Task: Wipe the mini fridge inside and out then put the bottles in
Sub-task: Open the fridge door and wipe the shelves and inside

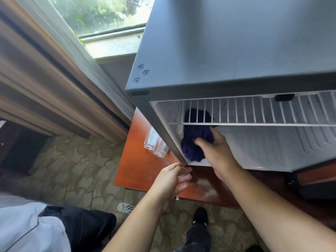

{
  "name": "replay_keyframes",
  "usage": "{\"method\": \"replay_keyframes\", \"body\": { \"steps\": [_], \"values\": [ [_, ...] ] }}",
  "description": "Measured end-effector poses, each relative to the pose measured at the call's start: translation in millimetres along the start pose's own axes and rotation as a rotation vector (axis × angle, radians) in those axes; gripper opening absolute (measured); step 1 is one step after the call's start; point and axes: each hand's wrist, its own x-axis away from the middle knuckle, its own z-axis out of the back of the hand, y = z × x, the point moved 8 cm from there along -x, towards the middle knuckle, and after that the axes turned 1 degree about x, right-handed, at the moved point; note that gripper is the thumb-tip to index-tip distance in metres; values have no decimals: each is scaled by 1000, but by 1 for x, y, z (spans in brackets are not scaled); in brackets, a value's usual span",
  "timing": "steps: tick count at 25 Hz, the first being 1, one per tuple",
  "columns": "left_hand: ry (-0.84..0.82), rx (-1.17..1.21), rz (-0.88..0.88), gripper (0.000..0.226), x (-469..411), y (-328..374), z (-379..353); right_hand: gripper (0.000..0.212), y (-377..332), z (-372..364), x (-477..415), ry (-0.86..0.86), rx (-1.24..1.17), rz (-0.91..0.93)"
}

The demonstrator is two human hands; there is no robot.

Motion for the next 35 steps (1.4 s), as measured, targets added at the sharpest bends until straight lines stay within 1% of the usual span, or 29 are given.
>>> {"method": "replay_keyframes", "body": {
  "steps": [3, 5, 6, 7, 10, 11, 13, 15, 17, 18, 21, 22, 23, 25, 26, 28, 30, 31, 33, 35],
  "values": [
    [-20, 16, 10, 26, -3, 0, -13, 35, 6, 0, 28, -162, 57, -2],
    [-28, -14, 24, 29, -4, -4, -22, 35, 16, 8, 33, -256, 176, -56],
    [-45, -15, 38, 30, -2, -7, -27, 34, 20, 15, 32, -272, 224, -78],
    [-63, -8, 49, 32, -1, -10, -30, 32, 22, 23, 27, -246, 243, -87],
    [-52, -16, 35, 33, -4, -10, -29, 23, 23, 55, 3, -53, 258, -66],
    [-25, -51, 17, 32, -4, -9, -25, 20, 24, 61, -5, -18, 296, -49],
    [17, -125, -24, 29, -2, -7, -18, 24, 25, 67, -20, 9, 436, 27],
    [25, -190, -62, 29, 2, -9, -15, 37, 28, 63, -34, -54, 599, 118],
    [27, -209, -60, 32, 5, -12, -13, 55, 39, 57, -42, -166, 724, 144],
    [30, -211, -53, 34, 5, -14, -14, 61, 46, 59, -44, -165, 760, 154],
    [26, -248, -56, 30, -2, -9, -24, 82, 61, 79, -42, 20, 809, 122],
    [6, -260, -53, 30, -4, -7, -30, 92, 64, 77, -40, 7, 849, 127],
    [-24, -264, -46, 31, -7, -5, -35, 102, 66, 68, -39, -63, 914, 170],
    [-67, -277, -24, 31, -12, -5, -39, 120, 66, 49, -43, -261, 1080, 258],
    [-68, -290, -11, 30, -14, -5, -38, 127, 66, 45, -48, -343, 1173, 244],
    [-57, -296, 6, 29, -17, -7, -33, 132, 69, 44, -64, -452, 1321, 143],
    [-38, -292, 15, 28, -17, -9, -28, 127, 74, 38, -74, -508, 1394, 80],
    [-37, -293, 14, 27, -16, -10, -25, 121, 76, 32, -75, -504, 1417, 82],
    [-44, -279, 16, 27, -17, -13, -23, 98, 77, 27, -77, -411, 1383, 100],
    [-48, -255, 8, 28, -15, -15, -20, 70, 69, 30, -78, -275, 1255, 148]
  ]
}}
